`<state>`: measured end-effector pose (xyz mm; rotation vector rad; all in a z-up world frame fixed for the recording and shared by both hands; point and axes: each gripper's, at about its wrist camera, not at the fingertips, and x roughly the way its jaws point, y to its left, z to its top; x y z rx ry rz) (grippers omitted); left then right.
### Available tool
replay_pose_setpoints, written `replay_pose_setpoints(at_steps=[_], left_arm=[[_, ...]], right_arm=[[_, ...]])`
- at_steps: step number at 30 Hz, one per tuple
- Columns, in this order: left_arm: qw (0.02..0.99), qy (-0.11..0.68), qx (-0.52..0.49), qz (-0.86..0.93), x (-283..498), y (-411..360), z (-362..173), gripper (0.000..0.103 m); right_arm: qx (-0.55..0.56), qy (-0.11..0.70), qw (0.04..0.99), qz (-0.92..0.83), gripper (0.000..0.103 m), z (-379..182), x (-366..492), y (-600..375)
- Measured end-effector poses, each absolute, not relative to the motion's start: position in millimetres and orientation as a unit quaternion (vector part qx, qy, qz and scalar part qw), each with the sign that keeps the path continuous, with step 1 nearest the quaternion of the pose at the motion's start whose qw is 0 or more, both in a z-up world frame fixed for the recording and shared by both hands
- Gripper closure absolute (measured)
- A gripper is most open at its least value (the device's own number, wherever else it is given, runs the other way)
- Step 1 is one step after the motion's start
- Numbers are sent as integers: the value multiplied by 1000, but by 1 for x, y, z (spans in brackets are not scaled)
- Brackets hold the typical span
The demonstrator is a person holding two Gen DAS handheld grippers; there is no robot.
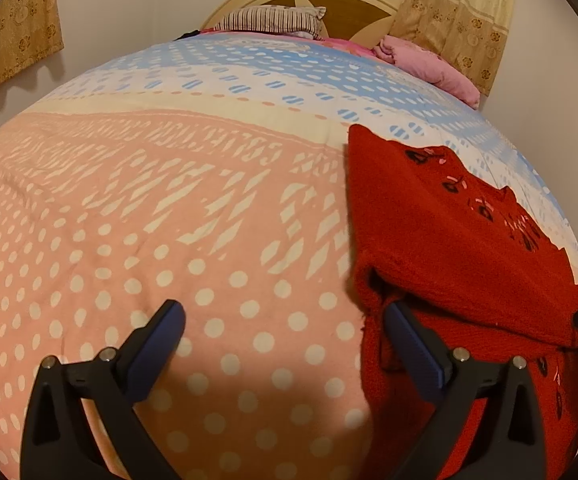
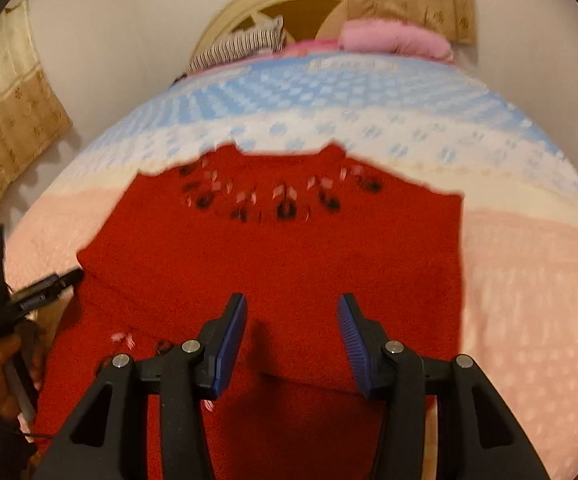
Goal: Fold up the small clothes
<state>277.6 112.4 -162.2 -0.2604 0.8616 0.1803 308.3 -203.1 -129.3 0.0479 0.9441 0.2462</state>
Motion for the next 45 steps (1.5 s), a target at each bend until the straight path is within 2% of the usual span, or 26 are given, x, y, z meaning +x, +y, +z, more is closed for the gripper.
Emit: replay_pose_setpoints(at_steps=[2,5,13,20,26,45], left_arm=[[896,416,-126,86,278,113,-163,0],[896,417,-123,87,278,112,-163,0],[895,419,-124,86,277,110,-163,0],[897,418,-124,76,274,110,-161,0],[906,406,-118,34,240,104,-150,0],[911,403,-89,-18,176,74,-140,0]], right_arm=[[29,475,875,92,55,-148,312,-218],[72,462,876,115,55,-152,304,-243],[6,448,889,97,54,-158,299,-228],[55,448,884,117,54,-157,297,-244],[78,443,886,115,50,-143,278,-246],[84,455,881,95,48,-149,220,-256]])
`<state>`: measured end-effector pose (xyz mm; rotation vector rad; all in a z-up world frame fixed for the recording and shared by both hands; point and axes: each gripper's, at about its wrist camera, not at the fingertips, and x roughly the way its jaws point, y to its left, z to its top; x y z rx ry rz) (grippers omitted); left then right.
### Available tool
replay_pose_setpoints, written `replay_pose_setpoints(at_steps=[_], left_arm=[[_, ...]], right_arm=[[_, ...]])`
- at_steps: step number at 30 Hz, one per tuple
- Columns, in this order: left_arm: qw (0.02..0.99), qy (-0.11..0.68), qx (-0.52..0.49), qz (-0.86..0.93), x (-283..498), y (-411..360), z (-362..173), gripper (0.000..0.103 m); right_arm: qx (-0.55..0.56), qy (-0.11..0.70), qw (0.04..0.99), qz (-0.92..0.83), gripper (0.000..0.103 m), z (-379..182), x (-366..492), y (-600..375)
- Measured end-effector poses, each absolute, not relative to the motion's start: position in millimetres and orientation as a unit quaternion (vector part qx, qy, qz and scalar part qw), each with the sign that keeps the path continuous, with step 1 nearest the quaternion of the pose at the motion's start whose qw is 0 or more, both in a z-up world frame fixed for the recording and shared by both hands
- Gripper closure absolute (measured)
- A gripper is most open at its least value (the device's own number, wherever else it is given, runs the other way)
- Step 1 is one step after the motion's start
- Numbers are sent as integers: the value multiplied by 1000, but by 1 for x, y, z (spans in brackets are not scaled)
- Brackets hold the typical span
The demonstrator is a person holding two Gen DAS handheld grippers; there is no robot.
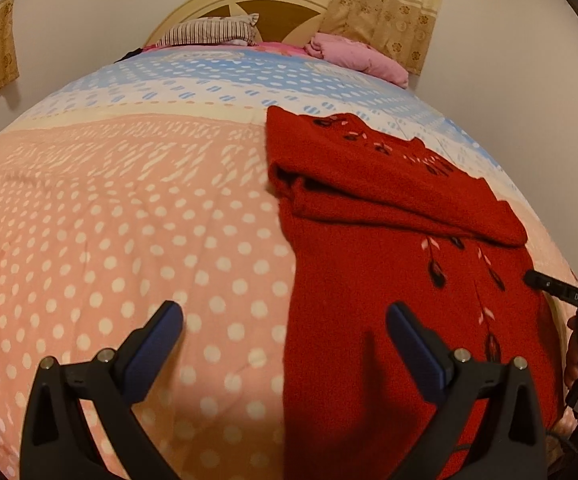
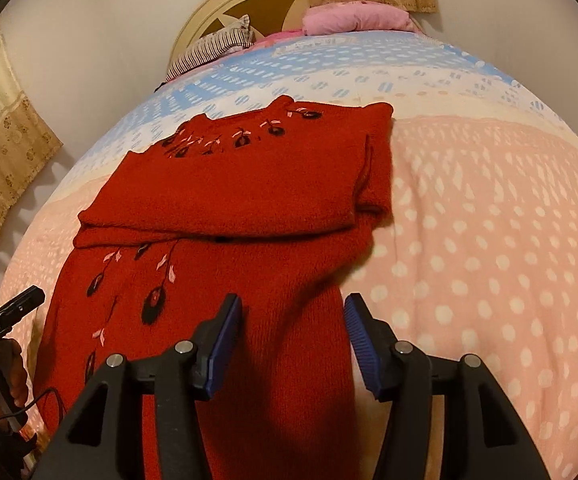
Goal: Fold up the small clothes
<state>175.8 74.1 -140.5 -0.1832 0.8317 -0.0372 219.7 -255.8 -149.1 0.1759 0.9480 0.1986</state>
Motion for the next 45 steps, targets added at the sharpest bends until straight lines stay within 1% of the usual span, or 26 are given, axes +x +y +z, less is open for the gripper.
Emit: replay_pose_setpoints(at_steps=[9,17,25,28,30,32,35,36,37,45], left_arm=[[906,414,-81,-26,143,71,-141,0],[902,423,-78,-30,108,70,-144,0],[899,428,-80,-44,83,62,-142,1],[896,433,-73,-61,79,54,-144,9],[889,444,-85,-70,77,54,-149,19],[884,451,-101,-70,75,57,-152,24],[879,453,-125,-80,66,61,-151,26],[876,455,-133,-86,65,61,-152,30],[873,459,-141,-91,63,62,-153,32],[852,485,-163,-113,61,64,-164,37]], right_arm=[[74,455,882,95,47,-148,200,-253],[62,455,882,103,42,-147,177,-251],[51,459,881,105,41,-146,155,-250],[48,461,880,106,40,-146,146,-251],[49,459,881,107,40,-147,138,-251],[49,458,881,108,40,-147,131,-253],[45,458,881,107,40,-146,119,-254],[41,458,881,108,40,-146,116,-254],[38,459,881,109,40,-147,113,-254],[37,460,880,114,40,-147,99,-261]])
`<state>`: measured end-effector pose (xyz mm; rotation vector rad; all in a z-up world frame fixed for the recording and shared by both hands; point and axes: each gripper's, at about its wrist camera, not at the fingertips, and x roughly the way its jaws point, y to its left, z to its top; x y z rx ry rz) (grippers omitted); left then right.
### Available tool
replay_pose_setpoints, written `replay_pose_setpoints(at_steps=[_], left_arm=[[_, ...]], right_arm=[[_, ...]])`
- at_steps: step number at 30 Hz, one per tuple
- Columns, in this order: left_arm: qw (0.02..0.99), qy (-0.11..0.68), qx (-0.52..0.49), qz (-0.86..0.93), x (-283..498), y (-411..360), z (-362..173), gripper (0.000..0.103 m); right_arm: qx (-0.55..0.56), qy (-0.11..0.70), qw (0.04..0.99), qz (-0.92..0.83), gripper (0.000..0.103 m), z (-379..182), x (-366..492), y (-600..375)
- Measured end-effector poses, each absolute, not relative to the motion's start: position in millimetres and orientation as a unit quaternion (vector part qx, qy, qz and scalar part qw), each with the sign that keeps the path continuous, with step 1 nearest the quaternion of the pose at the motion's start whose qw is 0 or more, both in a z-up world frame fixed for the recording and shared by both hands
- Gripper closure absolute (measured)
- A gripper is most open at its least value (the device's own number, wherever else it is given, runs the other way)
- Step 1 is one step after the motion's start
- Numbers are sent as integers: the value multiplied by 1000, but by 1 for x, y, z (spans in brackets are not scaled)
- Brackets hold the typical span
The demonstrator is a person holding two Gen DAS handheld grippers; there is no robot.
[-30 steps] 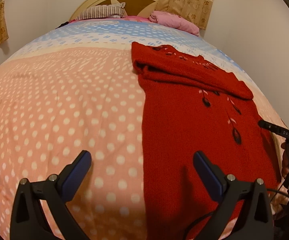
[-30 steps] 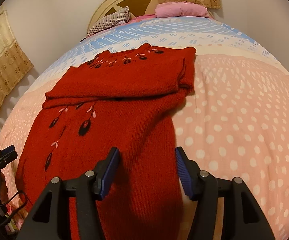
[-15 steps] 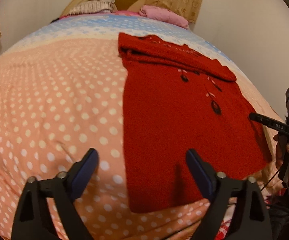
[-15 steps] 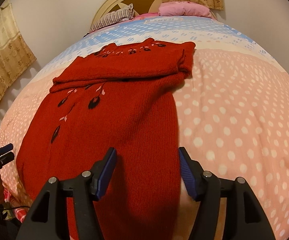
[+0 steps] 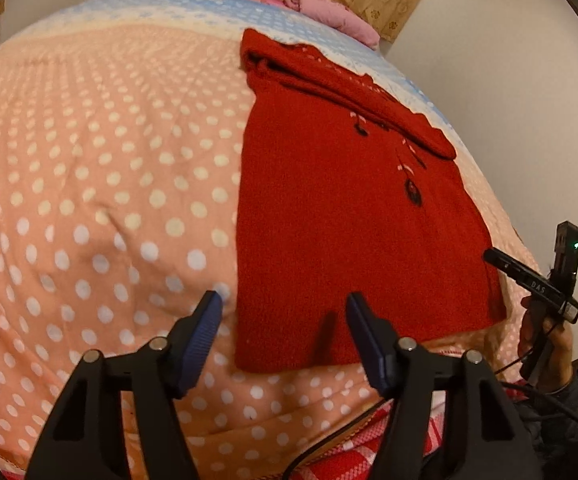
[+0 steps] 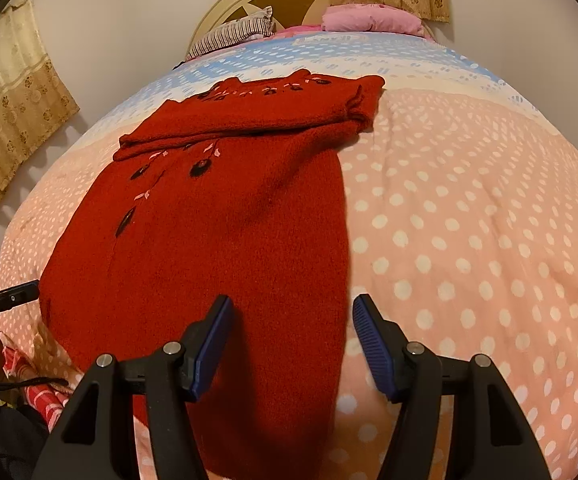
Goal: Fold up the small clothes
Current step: 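Move the left gripper to the red sweater's hem and close on it, then grasp the hem with the right gripper while the left gripper holds it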
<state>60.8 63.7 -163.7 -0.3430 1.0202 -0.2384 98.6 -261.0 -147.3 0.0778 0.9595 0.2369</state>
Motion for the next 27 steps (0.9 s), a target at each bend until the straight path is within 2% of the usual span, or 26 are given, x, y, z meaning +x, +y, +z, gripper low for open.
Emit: replay_pose_setpoints(at_steps=[5,9,13,14,15,17,21,27], left_arm=[[842,494,-174,-129,59,64,-168,39],[841,494,-176,-135,59,66,-169,44],[838,499,-181,-127,59,75,-170,65],[837,501,-182,-126,59,77,-170,75],[835,501,-187,-129,58,79,-168,81],[836,497,-189,-137,55,80,-162,87],[838,489,-186,-154,49,75,-149,87],[834,496,-199,-138,55,80,-162,86]], right_arm=[[38,456,882,118,40,-149,90,-265],[33,458,880,122,40,-149,81,-267],[43,461,877,131,40,-148,69,-275],[46,461,876,134,40,-148,66,-278],[51,463,875,136,40,-149,61,-281],[56,464,873,139,40,-149,54,-286],[60,470,869,140,40,-151,40,-294],[69,470,869,141,40,-154,30,-300]])
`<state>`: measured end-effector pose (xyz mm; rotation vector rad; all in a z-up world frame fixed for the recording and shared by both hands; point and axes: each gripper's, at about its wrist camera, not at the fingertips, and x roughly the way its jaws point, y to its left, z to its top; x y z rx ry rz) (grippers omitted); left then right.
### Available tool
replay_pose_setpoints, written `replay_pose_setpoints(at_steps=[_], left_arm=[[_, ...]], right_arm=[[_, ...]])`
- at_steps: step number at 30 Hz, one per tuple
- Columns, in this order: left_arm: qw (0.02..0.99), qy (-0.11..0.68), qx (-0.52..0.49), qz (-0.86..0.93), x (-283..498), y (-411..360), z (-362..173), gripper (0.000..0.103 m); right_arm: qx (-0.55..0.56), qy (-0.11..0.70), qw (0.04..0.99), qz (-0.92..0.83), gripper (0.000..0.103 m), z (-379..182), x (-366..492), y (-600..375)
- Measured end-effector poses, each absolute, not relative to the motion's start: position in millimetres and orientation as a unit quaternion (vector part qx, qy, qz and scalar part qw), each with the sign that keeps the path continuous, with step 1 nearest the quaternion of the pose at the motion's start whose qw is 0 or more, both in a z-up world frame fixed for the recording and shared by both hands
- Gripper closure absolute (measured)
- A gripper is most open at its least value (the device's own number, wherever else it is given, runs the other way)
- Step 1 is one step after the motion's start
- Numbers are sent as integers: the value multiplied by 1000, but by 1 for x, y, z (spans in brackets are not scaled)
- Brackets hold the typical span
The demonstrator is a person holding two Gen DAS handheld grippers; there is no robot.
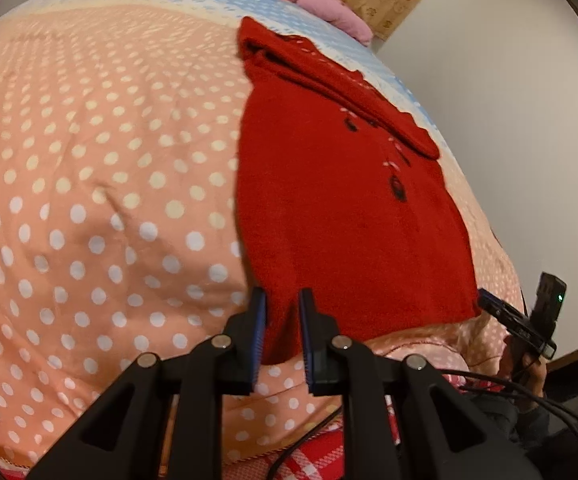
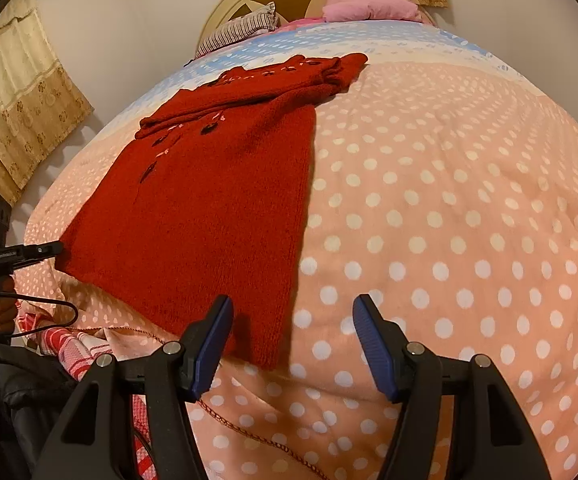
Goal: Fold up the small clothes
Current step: 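Grasp the hem with the right gripper while the left gripper holds it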
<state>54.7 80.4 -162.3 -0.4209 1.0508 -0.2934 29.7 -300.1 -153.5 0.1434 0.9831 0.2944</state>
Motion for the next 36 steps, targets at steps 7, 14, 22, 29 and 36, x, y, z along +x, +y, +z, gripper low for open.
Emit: replay_pose_setpoints(at_steps=[7,14,22,29,36], left_arm=[[824,480,-245,-177,55,90,-176,78],[831,466,-229,-199,51,83,-163,79],[813,471,-268,-211,60,87,-178,72],[802,457,-292,-250,58,89,-179,47],[801,467,-289,-240,57,98,-177,90]], right_arm=[[111,473,858,166,40,-155,26,-306],[173,478,838,198,40,-157,27,-313],[215,477,820,233,48,-166,28,-306],[294,475,795,236,77,-182,33,-320],[299,472,795,236,93,-181,35,-317]])
